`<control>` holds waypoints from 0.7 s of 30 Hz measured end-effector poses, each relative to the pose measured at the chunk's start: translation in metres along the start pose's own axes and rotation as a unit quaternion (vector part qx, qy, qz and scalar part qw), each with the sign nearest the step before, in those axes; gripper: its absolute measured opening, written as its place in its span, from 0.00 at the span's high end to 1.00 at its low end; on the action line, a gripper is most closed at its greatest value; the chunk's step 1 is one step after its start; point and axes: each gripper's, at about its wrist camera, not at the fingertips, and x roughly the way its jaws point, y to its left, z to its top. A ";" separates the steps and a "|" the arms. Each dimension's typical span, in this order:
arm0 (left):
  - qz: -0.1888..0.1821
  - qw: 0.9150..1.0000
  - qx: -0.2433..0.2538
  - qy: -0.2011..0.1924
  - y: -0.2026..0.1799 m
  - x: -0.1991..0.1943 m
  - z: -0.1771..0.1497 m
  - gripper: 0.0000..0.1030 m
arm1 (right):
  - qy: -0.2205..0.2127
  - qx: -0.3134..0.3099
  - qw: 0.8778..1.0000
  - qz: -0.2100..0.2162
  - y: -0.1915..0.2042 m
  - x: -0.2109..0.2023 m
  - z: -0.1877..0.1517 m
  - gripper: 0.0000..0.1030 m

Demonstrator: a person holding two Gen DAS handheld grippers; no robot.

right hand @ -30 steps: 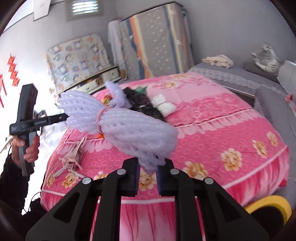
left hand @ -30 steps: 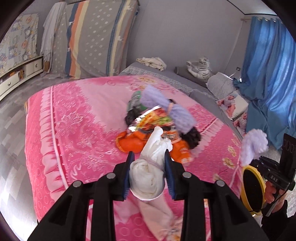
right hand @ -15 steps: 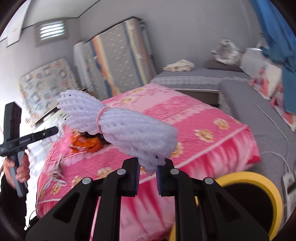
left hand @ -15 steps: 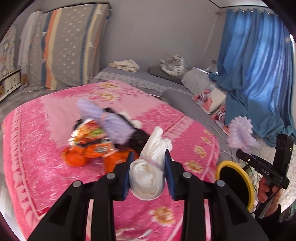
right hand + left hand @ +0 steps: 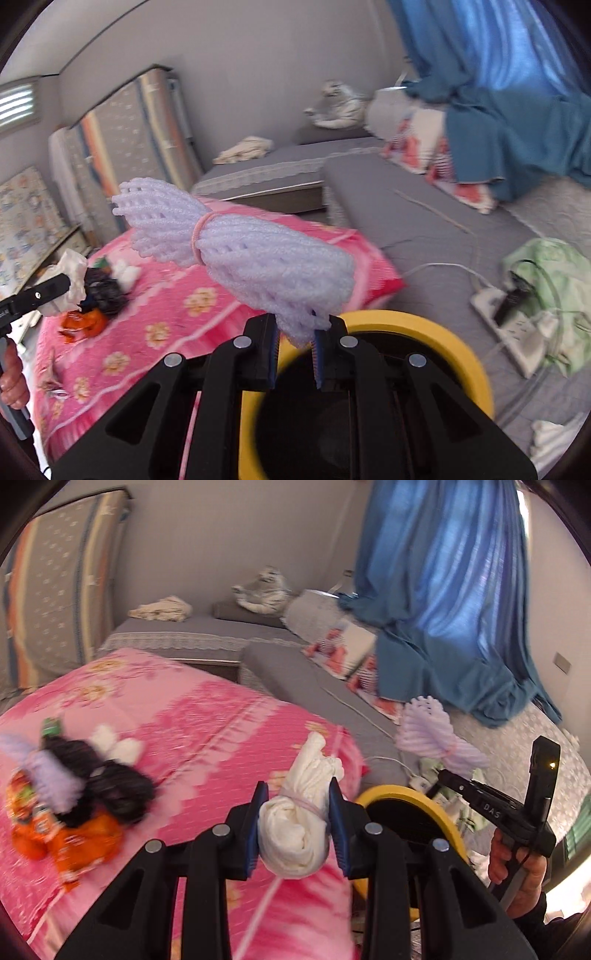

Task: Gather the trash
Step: 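Carry the white bundle and lavender foam net with both tools over the yellow bin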

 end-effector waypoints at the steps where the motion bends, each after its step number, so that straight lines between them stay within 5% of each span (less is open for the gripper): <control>1: -0.007 1.000 0.005 0.002 -0.006 0.006 0.001 0.71 | -0.001 0.002 1.000 -0.012 -0.006 -0.003 -0.001 0.87; 12: -0.076 0.997 0.016 0.025 -0.062 0.070 -0.013 0.71 | 0.007 0.008 0.990 -0.139 -0.048 -0.022 -0.019 0.87; 21: -0.090 0.993 0.025 0.067 -0.086 0.098 -0.038 0.71 | 0.038 0.016 0.986 -0.162 -0.061 -0.010 -0.031 0.86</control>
